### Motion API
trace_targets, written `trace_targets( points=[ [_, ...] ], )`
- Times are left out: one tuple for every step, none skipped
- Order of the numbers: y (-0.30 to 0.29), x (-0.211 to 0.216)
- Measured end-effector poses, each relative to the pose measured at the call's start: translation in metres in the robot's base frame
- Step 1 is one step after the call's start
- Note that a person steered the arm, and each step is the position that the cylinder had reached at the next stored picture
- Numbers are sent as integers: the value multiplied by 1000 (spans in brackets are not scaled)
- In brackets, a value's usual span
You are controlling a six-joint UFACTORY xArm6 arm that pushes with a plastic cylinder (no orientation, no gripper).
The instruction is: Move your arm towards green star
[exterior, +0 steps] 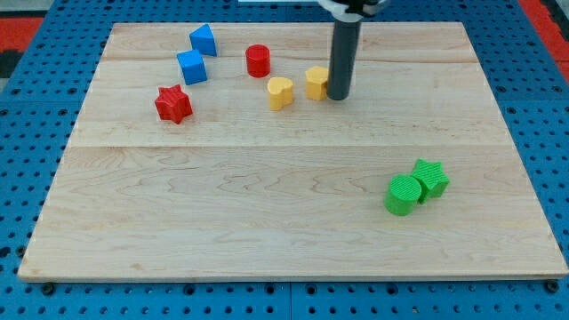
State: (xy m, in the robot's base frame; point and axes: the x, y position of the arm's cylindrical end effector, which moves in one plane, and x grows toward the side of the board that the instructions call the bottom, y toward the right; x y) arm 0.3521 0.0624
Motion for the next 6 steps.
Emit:
trace_targets(
  points=[
    [-2,-4],
    [-1,1],
    [88,35],
    [174,121],
    [187,169],
    [142,147]
  ],
)
